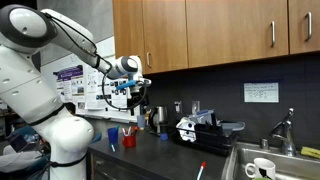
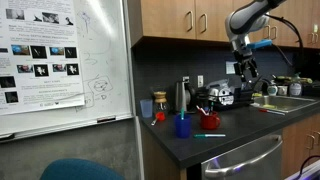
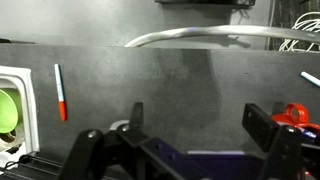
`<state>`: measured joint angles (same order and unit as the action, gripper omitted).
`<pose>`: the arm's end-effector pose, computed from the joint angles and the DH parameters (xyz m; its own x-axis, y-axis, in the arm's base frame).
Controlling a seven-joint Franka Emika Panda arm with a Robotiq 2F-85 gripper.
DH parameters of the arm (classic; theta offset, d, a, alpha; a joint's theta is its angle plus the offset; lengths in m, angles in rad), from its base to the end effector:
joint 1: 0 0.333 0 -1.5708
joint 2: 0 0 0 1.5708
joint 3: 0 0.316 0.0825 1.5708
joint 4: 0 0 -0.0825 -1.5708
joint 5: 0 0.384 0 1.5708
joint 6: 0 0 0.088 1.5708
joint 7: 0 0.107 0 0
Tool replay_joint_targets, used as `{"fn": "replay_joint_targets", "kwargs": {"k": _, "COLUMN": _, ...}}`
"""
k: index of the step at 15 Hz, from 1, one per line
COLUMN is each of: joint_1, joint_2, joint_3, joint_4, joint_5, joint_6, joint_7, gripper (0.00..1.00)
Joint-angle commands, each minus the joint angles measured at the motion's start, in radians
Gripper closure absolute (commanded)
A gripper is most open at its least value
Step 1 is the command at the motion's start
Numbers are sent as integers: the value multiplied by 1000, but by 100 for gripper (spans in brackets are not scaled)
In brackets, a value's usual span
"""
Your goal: Move the cup to the right
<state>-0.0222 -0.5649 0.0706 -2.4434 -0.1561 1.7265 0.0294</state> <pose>0.3628 0.0051 0.4884 0.9884 0.0264 -0.1496 0.0550 -0.9803 0.1898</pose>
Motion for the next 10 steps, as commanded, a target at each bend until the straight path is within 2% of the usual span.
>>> {"fn": "replay_joint_targets", "kwargs": {"k": 1, "joint_1": 15, "joint_2": 1, "joint_3": -12, "joint_4": 2, "joint_5": -6, "joint_6": -3, "joint_7": 6, "gripper": 0}}
{"fn": "replay_joint_targets", "kwargs": {"k": 7, "joint_1": 15, "joint_2": 1, "joint_3": -12, "joint_4": 2, "joint_5": -6, "joint_6": -2, "joint_7": 6, "gripper": 0}}
{"fn": "replay_joint_targets", "kwargs": {"k": 10, "joint_1": 51, "joint_2": 26, "joint_3": 26, "joint_4": -4, "joint_5": 22, "joint_6": 21, "joint_7": 39, "gripper": 0}}
